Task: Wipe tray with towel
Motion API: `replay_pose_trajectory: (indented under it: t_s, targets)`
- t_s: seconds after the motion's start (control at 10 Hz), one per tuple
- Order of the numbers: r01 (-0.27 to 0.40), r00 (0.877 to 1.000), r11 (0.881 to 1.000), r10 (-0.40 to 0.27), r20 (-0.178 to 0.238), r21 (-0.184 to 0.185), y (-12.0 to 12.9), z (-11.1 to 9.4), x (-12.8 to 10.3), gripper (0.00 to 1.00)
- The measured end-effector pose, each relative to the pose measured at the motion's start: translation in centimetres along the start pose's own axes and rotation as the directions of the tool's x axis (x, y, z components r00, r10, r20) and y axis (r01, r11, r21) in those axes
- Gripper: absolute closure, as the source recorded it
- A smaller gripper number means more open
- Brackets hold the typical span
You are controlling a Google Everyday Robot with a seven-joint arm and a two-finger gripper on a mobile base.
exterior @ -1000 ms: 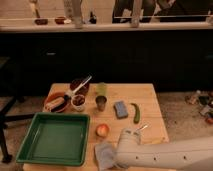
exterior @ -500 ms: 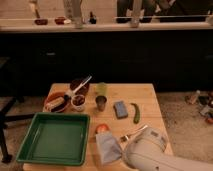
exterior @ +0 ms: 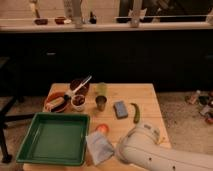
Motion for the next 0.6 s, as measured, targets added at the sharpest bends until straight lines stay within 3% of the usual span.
replay_pose_trajectory:
  t_s: [0.3,0.6]
  targets:
    - [0.110,0.994,0.994,-0.110,0.012,-0.015,1.5,-0.2,-5.7,1.00]
    - [0.204,0.979,0.979,-0.204,0.018,-0.014,2.7,-0.5,-11.4,1.00]
